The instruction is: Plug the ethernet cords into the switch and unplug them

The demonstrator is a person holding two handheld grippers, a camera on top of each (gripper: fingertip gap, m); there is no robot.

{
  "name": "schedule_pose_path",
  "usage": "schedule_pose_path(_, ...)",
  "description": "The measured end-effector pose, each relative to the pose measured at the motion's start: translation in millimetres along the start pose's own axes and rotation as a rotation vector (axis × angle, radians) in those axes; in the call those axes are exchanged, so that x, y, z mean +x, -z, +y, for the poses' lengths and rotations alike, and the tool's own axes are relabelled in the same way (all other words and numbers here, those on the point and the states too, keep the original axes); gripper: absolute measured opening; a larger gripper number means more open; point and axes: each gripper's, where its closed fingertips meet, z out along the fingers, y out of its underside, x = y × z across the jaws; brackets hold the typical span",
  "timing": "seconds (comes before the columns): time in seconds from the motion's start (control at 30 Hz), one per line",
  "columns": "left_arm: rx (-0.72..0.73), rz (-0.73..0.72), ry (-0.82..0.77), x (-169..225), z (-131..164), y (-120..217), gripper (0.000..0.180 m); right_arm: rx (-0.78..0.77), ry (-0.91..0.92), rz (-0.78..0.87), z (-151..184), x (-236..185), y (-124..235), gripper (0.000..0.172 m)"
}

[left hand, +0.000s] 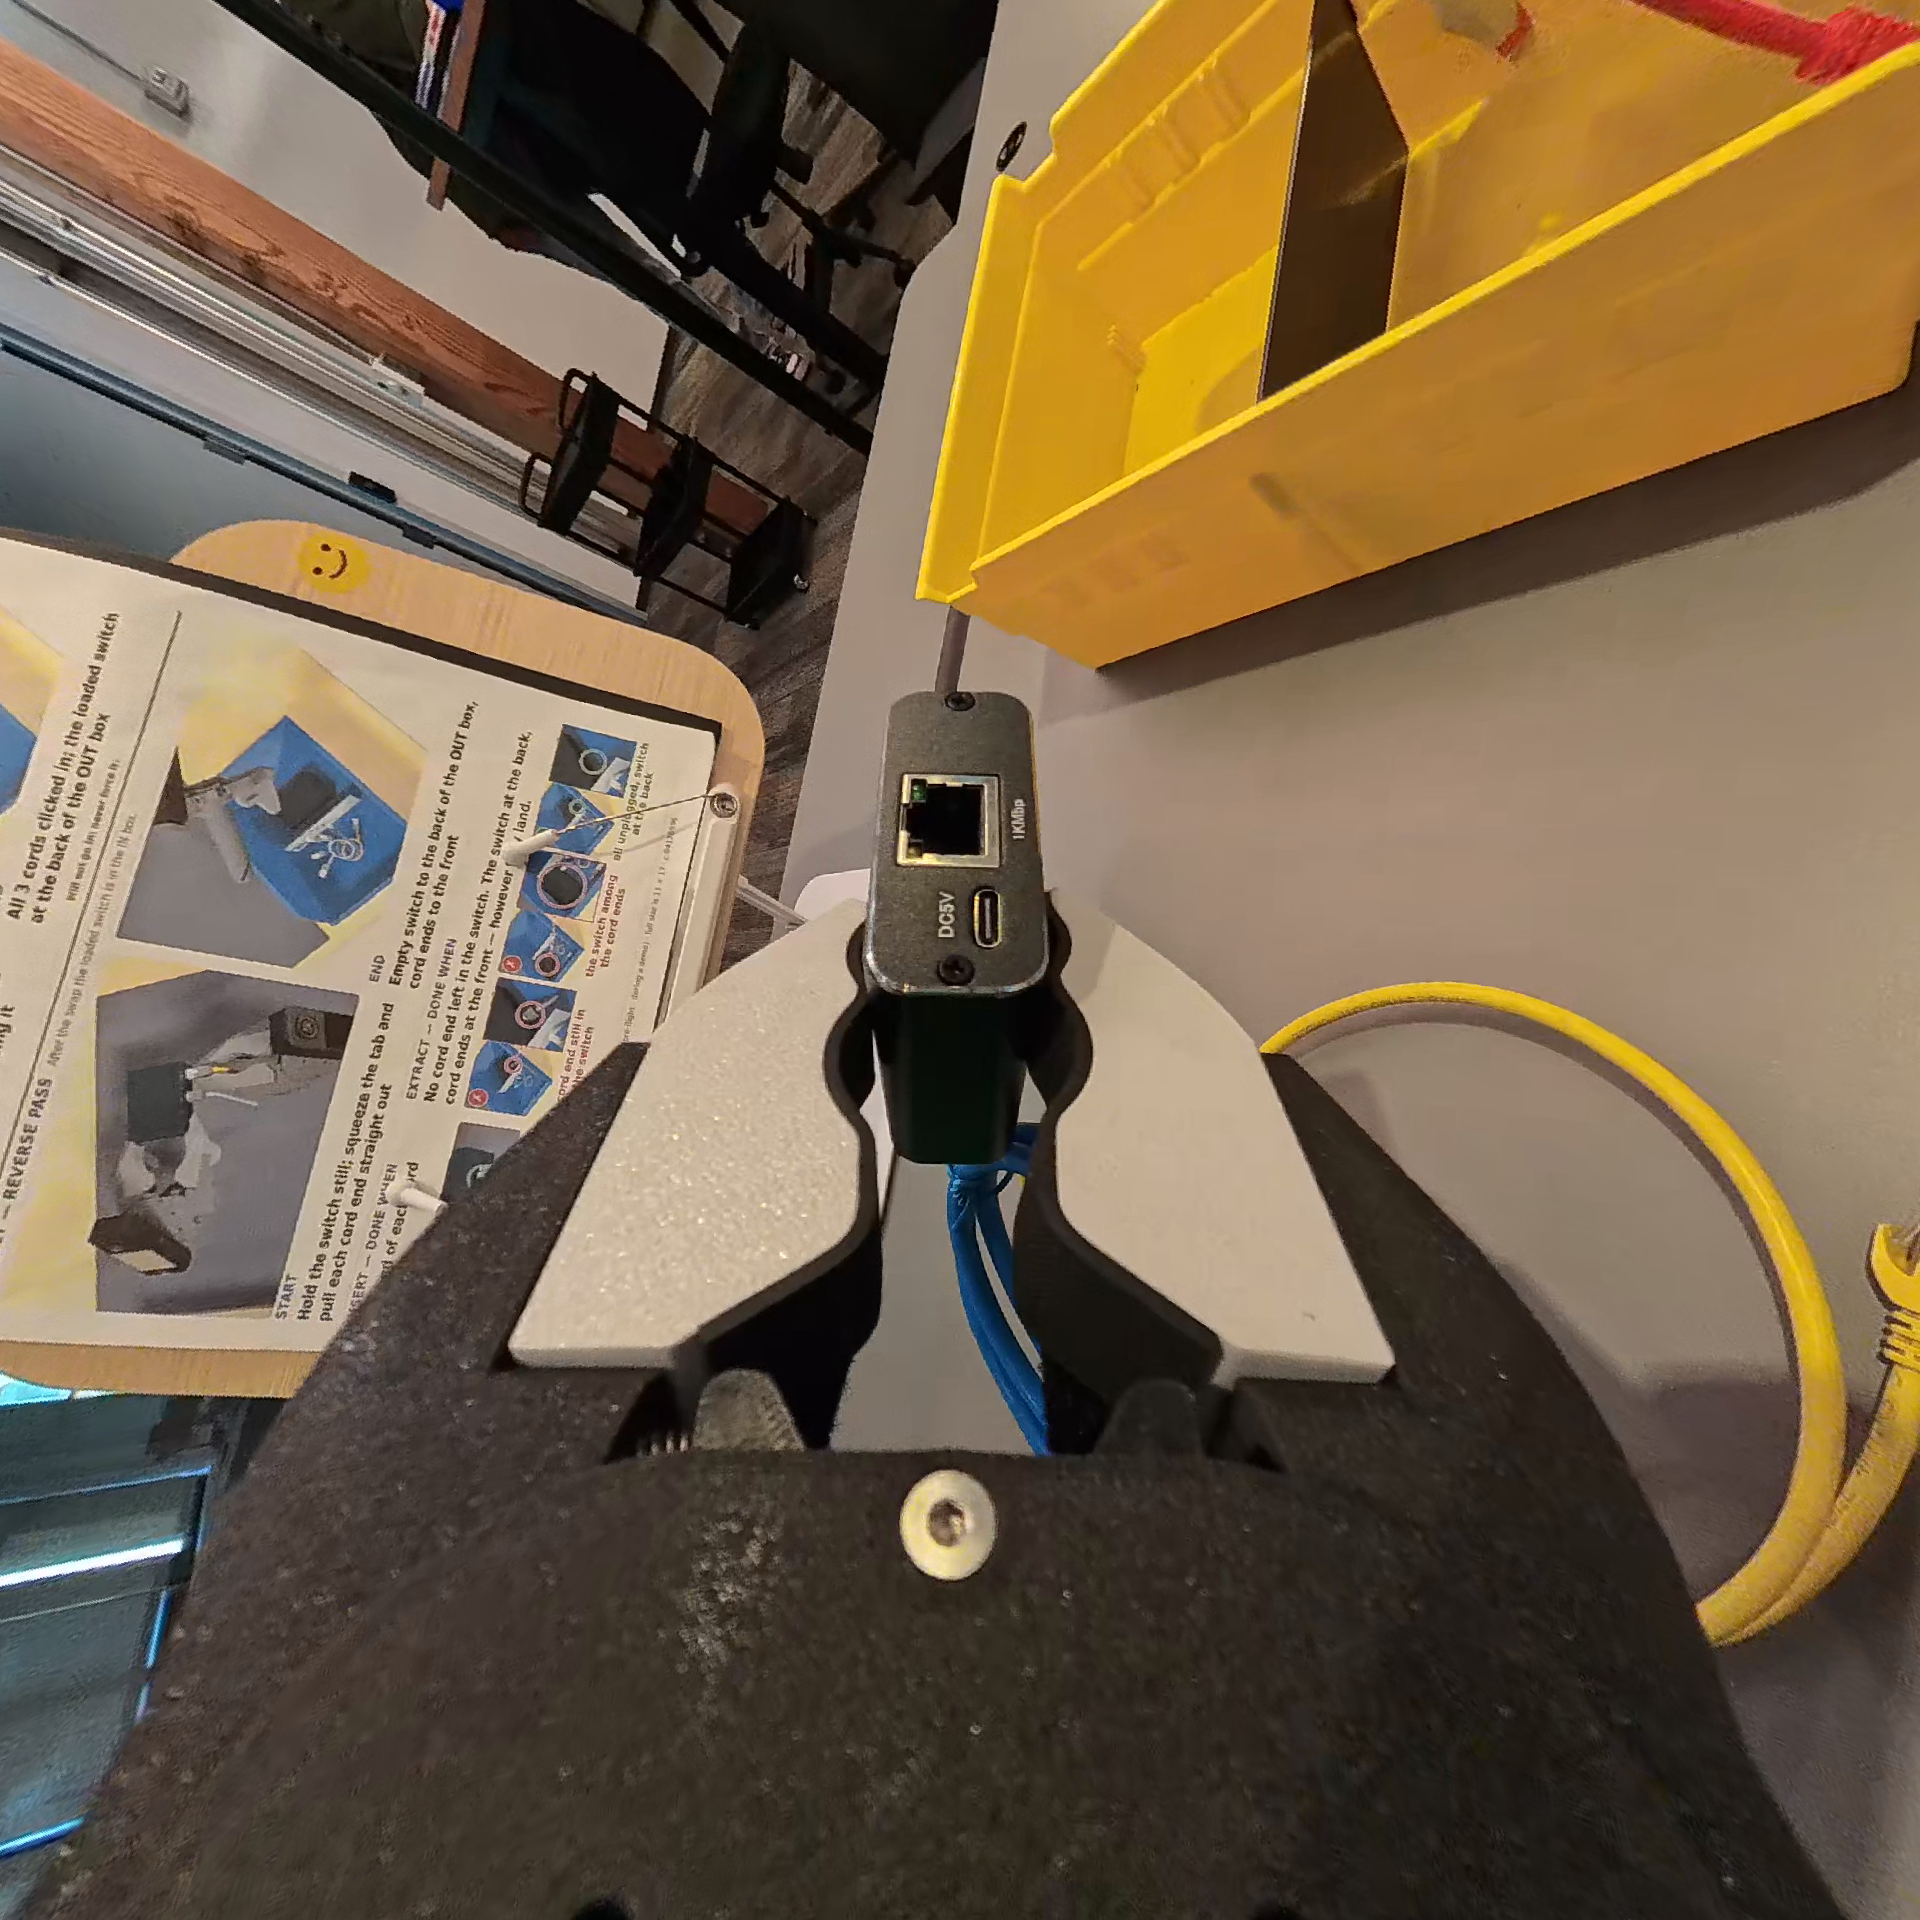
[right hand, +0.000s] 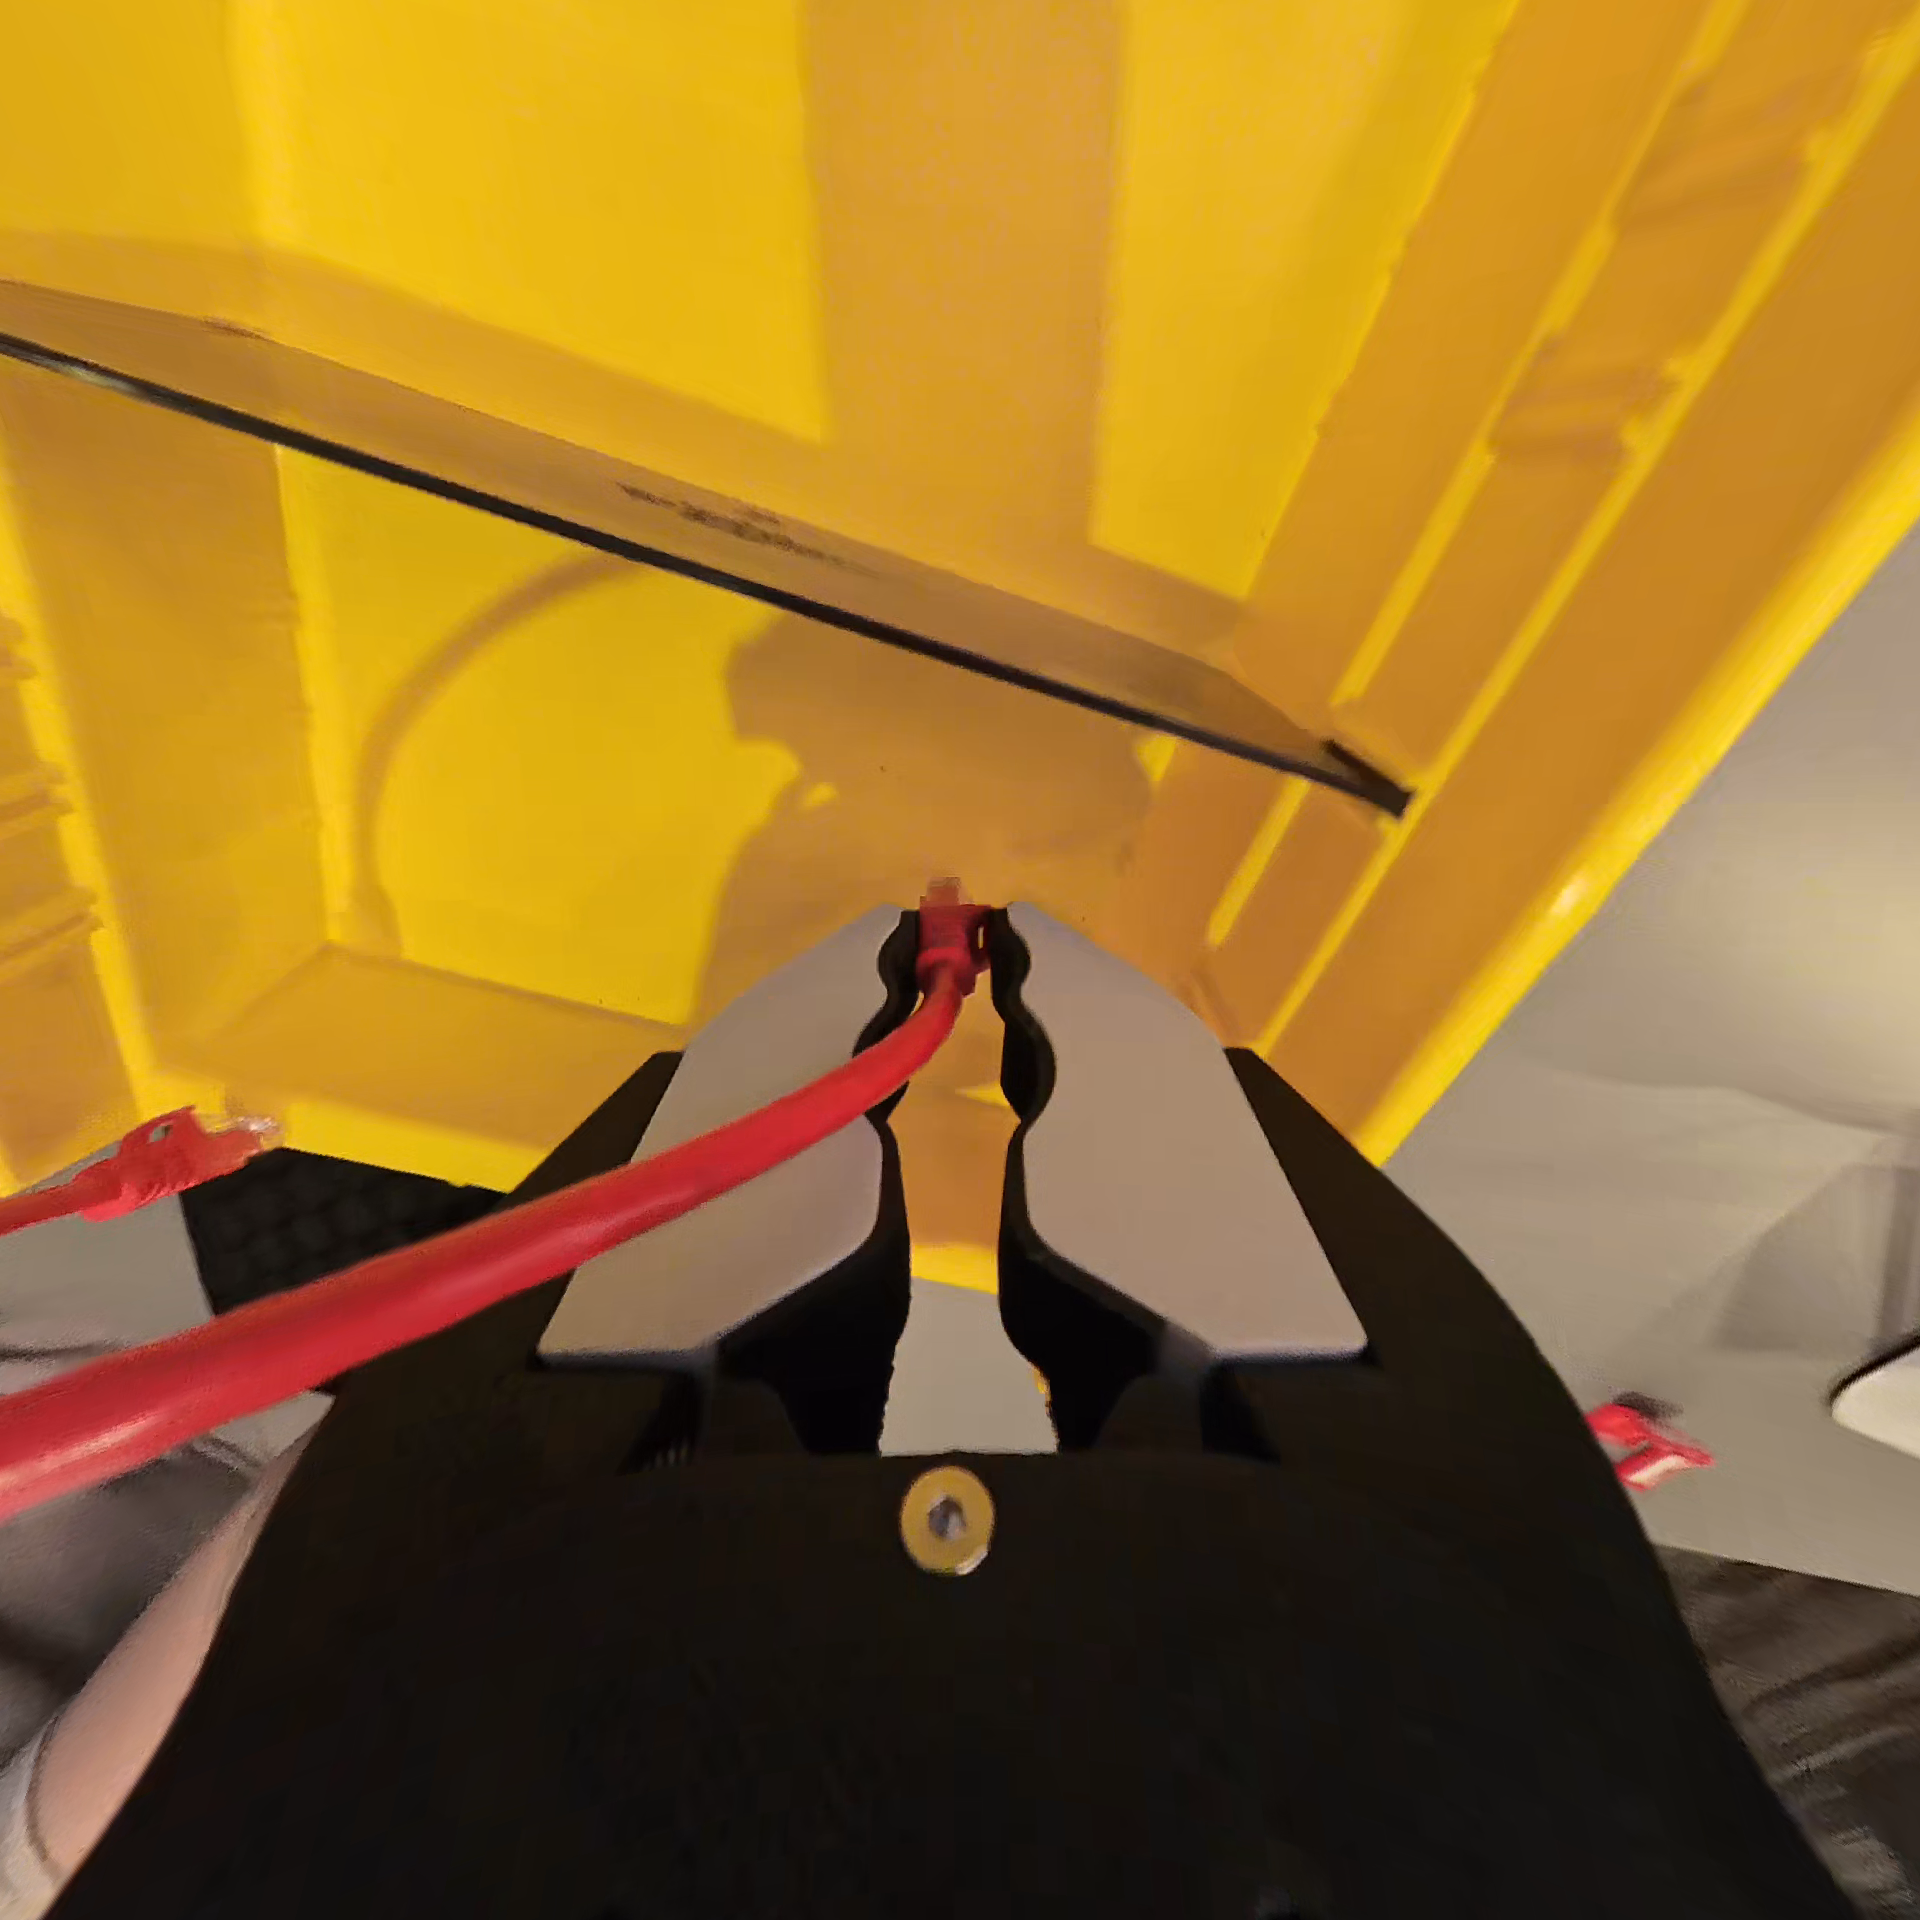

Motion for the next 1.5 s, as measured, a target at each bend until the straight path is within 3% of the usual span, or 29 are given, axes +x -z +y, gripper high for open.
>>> schedule_pose_path(0.17,0.0,-0.001,0.0,-1,-1,3,0.026,0.101,-0.106,0.024,0,16,17,0.013)
schedule_pose_path(0.37,0.008,0.006,-0.005,1,-4,3,0.026,0.0,-0.063,-0.045,7,1,-1,0.016)
schedule_pose_path(0.4,0.006,0.008,-0.005,2,-4,3,0.026,-0.012,-0.043,-0.044,7,-2,-2,0.02)
schedule_pose_path(0.47,0.003,0.01,-0.004,1,-3,3,0.026,-0.02,-0.028,-0.025,6,-2,-4,0.046)
schedule_pose_path(0.6,0.01,0.011,0.003,0,-3,6,0.026,-0.01,-0.048,-0.04,9,-4,5,0.053)
schedule_pose_path(0.73,0.038,0.02,0.023,-2,-6,9,0.026,0.246,-0.005,-0.033,-11,-20,57,0.049)
schedule_pose_path(0.87,0.099,0.05,0.072,-5,-12,18,0.025,0.731,0.299,0.026,-70,-84,149,0.047)
schedule_pose_path(0.93,0.116,0.053,0.088,-7,-13,23,0.025,1.031,0.652,0.016,-91,-157,196,0.048)
schedule_pose_path(1.03,0.096,0.069,0.074,-5,-11,25,0.026,1.33,1.217,0.005,-74,-271,212,0.044)
schedule_pose_path(1.1,0.072,0.078,0.057,-2,-9,24,0.026,1.32,1.378,0.133,-74,-302,197,0.043)
schedule_pose_path(1.17,0.057,0.097,0.033,4,-9,21,0.026,1.241,1.397,0.251,-84,-308,183,0.042)
schedule_pose_path(1.3,0.056,0.132,0.006,15,-14,18,0.026,1.136,1.434,0.317,-92,-313,159,0.041)
schedule_pose_path(1.37,0.051,0.137,-0.015,18,-17,18,0.026,1.054,1.457,0.357,-94,-309,146,0.026)
schedule_pose_path(1.5,0.073,0.1,-0.038,17,-20,20,0.026,1.094,1.448,0.315,-93,-309,154,0.026)
